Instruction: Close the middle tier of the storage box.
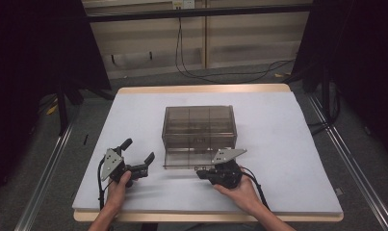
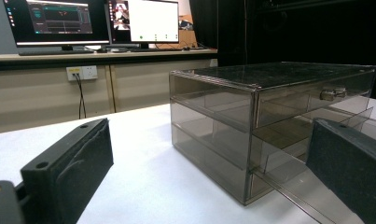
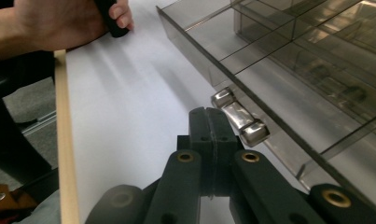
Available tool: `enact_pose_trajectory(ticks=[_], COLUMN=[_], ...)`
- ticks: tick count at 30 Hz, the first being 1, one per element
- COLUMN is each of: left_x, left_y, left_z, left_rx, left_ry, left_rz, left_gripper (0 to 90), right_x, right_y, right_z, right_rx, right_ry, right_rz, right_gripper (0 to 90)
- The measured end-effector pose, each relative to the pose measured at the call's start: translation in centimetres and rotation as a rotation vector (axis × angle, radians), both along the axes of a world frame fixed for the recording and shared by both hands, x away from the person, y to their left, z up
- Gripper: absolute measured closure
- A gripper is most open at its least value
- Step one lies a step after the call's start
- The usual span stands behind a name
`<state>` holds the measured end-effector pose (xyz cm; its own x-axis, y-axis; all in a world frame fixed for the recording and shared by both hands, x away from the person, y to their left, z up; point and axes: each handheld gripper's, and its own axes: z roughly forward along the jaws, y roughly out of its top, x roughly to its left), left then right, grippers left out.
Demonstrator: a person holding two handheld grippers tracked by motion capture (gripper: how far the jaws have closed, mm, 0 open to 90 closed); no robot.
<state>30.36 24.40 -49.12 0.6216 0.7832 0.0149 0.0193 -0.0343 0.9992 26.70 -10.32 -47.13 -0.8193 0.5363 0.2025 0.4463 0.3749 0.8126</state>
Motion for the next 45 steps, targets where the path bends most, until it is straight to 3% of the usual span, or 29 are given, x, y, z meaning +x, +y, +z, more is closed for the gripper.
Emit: enact_pose_trajectory(ticks=[32, 45], left_x=[-0.01, -0.01], left_y=[-0.02, -0.03], left_z=[-0.01, -0.01], left_rx=[-0.002, -0.006], left_ry=[0.003, 0.002], left_rz=[-0.001, 0.0], left_gripper=[0.9, 0.9], right_x=[0.32, 0.58], right_y=[0.11, -0.07], right_z=[-0.28, -0.27], right_rx=[0.035, 0.071], right_ry=[-0.026, -0.018], right_rz=[-0.046, -0.061], right_gripper=[90.0, 90.0])
